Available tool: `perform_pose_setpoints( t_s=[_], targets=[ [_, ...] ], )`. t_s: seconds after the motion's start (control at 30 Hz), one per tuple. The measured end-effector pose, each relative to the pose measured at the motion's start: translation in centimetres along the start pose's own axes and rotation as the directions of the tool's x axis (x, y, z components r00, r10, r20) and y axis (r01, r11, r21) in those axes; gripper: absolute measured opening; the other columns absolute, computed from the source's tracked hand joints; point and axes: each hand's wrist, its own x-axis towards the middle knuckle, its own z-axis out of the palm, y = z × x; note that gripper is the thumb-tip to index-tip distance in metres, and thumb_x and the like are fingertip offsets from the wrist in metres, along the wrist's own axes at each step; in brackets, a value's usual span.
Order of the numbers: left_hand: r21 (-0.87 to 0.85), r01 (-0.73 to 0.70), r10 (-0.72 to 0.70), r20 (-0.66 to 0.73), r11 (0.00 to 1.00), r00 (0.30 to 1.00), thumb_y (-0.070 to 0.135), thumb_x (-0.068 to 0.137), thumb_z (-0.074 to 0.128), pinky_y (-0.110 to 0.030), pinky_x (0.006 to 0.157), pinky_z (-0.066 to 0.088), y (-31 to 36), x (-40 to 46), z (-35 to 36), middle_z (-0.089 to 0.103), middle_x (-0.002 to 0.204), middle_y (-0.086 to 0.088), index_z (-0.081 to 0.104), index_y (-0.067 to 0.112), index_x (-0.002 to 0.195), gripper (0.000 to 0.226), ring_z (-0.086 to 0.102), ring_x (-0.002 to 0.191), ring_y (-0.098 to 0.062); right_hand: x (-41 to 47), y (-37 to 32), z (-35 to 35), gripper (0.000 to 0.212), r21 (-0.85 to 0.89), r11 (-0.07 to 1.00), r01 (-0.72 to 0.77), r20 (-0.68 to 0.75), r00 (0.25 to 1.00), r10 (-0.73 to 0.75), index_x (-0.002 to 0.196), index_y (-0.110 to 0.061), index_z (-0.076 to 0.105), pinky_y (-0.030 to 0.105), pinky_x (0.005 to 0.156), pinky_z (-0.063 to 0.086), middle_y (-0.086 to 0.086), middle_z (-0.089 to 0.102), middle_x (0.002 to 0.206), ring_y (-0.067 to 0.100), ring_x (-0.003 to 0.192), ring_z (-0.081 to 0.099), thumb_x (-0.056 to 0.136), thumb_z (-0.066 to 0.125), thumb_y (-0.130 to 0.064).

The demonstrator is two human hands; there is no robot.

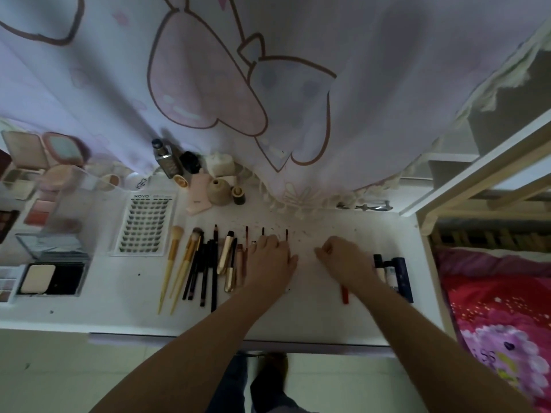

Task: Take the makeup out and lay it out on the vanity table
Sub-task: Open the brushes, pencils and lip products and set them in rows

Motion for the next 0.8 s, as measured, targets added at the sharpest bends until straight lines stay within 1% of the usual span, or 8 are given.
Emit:
perform_pose_setpoints(
  t_s=[0.07, 0.17, 0.33, 0.43, 0.53, 0.67, 0.73, 0.8],
  targets=[
    [-0.015, -0.065, 0.065, 0.012, 0.998, 0.998, 0.039, 0.096, 0.038, -0.038, 0.097, 0.031, 1.9, 0.2, 0.1, 0.052, 0.118, -0.008, 0.056, 0.012, 0.110, 0.036, 0.041, 0.116, -0.026, 1.6, 1.5, -2.3, 0.032, -0.056, 0.998, -0.030, -0.055, 0.998, 0.027, 0.106, -0.012, 0.058, 0.030, 0.076, 0.042, 0.007, 0.064, 0.106, 0.025, 0.097, 0.059, 0.096, 0.044, -0.039],
    [-0.031, -0.144, 0.145, 0.053, 0.989, 0.988, 0.036, 0.097, 0.038, -0.038, 0.095, 0.031, 5.0, 0.4, 1.1, 0.053, 0.116, -0.009, 0.056, 0.010, 0.112, 0.035, 0.043, 0.113, -0.026, 3.8, 2.4, -3.2, 0.041, -0.214, 0.975, -0.066, -0.008, 0.998, 0.066, 0.114, -0.013, 0.055, 0.031, 0.075, 0.041, 0.007, 0.062, 0.111, 0.024, 0.101, 0.059, 0.097, 0.037, -0.045],
    [-0.034, -0.059, 0.063, 0.114, 0.998, 0.991, 0.035, 0.098, 0.035, -0.038, 0.092, 0.033, 7.2, 1.5, 2.7, 0.054, 0.118, -0.010, 0.053, 0.012, 0.115, 0.034, 0.045, 0.112, -0.027, 5.5, 2.0, -2.2, 0.041, -0.319, 0.945, -0.068, 0.047, 0.995, 0.087, 0.113, -0.012, 0.055, 0.030, 0.074, 0.040, 0.007, 0.062, 0.111, 0.024, 0.103, 0.059, 0.095, 0.041, -0.046],
    [-0.087, -0.007, 0.019, 0.138, 0.996, 0.990, 0.036, 0.099, 0.032, -0.038, 0.092, 0.034, 7.1, 1.5, 2.8, 0.055, 0.117, -0.011, 0.055, 0.011, 0.113, 0.037, 0.045, 0.112, -0.027, 5.6, 2.0, -2.2, 0.036, -0.209, 0.975, -0.078, 0.059, 0.994, 0.093, 0.106, -0.010, 0.057, 0.029, 0.073, 0.041, 0.007, 0.062, 0.106, 0.025, 0.099, 0.059, 0.095, 0.043, -0.041],
    [-0.149, 0.023, -0.005, 0.115, 0.989, 0.993, 0.035, 0.101, 0.029, -0.037, 0.090, 0.037, 6.5, 1.4, 1.8, 0.057, 0.114, -0.011, 0.056, 0.009, 0.112, 0.039, 0.049, 0.109, -0.028, 5.4, 1.6, -2.6, 0.035, 0.037, 0.999, -0.037, 0.075, 0.997, 0.034, 0.094, -0.007, 0.059, 0.028, 0.065, 0.040, 0.010, 0.061, 0.094, 0.024, 0.088, 0.059, 0.095, 0.044, -0.039],
    [-0.488, 0.098, 0.013, 0.218, 0.867, 0.976, 0.026, 0.102, 0.029, -0.031, 0.069, 0.042, 5.2, 1.3, -0.8, 0.063, 0.097, -0.014, 0.053, 0.002, 0.107, 0.035, 0.059, 0.082, -0.027, 3.0, 0.2, -4.3, 0.032, 0.352, 0.936, 0.034, 0.065, 0.996, -0.060, 0.071, -0.011, 0.054, 0.022, 0.053, 0.033, 0.007, 0.062, 0.082, 0.013, 0.060, 0.046, 0.097, 0.043, -0.026],
    [-0.520, 0.036, 0.091, 0.216, 0.853, 0.972, 0.022, 0.103, 0.028, -0.029, 0.061, 0.038, 4.2, 0.9, -2.6, 0.056, 0.078, -0.006, 0.052, 0.000, 0.110, 0.033, 0.049, 0.065, -0.020, 1.6, -0.3, -5.4, 0.028, 0.384, 0.922, 0.054, 0.134, 0.984, -0.114, 0.079, -0.009, 0.058, 0.021, 0.051, 0.034, 0.003, 0.060, 0.075, 0.011, 0.056, 0.044, 0.097, 0.042, -0.022],
    [-0.487, -0.083, 0.195, 0.184, 0.870, 0.963, 0.022, 0.103, 0.028, -0.029, 0.059, 0.037, 2.9, 0.0, -4.5, 0.052, 0.076, -0.002, 0.050, 0.004, 0.113, 0.030, 0.047, 0.064, -0.019, 0.0, -1.0, -6.9, 0.030, 0.328, 0.935, 0.136, 0.216, 0.953, -0.214, 0.086, -0.008, 0.065, 0.020, 0.049, 0.034, -0.002, 0.060, 0.068, 0.010, 0.053, 0.044, 0.098, 0.044, -0.026]
  ],
)
